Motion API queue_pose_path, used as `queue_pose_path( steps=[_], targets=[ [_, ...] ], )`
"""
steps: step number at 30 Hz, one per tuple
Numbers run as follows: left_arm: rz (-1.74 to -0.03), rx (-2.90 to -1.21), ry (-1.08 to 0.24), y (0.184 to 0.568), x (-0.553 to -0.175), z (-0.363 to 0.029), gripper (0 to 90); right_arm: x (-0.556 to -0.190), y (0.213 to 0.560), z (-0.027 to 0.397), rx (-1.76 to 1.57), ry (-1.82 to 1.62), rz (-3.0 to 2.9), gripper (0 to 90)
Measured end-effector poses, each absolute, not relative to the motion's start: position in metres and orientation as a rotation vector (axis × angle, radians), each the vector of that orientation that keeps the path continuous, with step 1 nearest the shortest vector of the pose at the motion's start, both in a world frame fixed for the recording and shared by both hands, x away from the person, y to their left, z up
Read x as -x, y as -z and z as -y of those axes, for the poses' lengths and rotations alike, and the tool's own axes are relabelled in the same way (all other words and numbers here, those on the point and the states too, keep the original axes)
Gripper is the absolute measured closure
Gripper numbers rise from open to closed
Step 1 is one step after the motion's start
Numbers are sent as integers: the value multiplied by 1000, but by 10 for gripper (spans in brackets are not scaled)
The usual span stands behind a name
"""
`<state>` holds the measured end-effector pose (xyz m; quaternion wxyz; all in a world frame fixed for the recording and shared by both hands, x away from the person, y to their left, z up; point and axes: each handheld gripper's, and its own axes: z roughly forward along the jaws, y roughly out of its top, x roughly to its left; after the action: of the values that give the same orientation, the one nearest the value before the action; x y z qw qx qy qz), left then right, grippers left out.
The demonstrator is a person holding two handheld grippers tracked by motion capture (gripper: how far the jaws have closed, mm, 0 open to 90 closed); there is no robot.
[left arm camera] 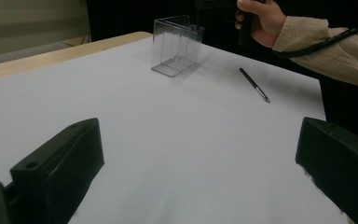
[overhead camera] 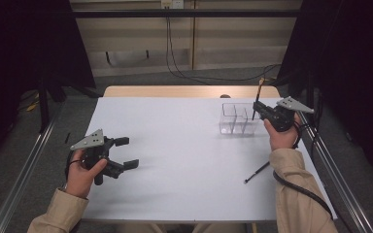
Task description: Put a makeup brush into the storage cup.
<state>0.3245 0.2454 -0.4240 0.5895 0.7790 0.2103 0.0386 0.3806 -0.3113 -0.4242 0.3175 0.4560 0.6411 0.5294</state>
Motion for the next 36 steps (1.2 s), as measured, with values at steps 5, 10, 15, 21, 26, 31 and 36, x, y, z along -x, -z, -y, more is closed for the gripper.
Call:
queue_pose_path(
  steps=[5, 10, 15, 21, 26, 31, 36],
  targets=[
    [-491, -1810, -89, 424, -324, -245, 8, -379, 427, 312, -1204, -1392, -1686, 840],
    [-491, -1815, -88, 424, -324, -245, 8, -379, 428, 313, -1208, -1393, -1687, 840],
    [-489, -1813, -92, 424, -324, -245, 8, -378, 429, 313, -1207, -1394, -1683, 840],
    [-490, -1814, -92, 423, -324, -245, 8, -377, 430, 313, -1206, -1399, -1681, 840],
    [-488, -1818, -91, 424, -324, -244, 8, -377, 432, 313, -1210, -1391, -1687, 839],
    [-488, -1820, -93, 424, -323, -244, 8, -377, 434, 313, -1215, -1395, -1686, 839],
    [-487, -1819, -92, 423, -323, -244, 8, -378, 435, 312, -1217, -1393, -1687, 839]
  ],
)
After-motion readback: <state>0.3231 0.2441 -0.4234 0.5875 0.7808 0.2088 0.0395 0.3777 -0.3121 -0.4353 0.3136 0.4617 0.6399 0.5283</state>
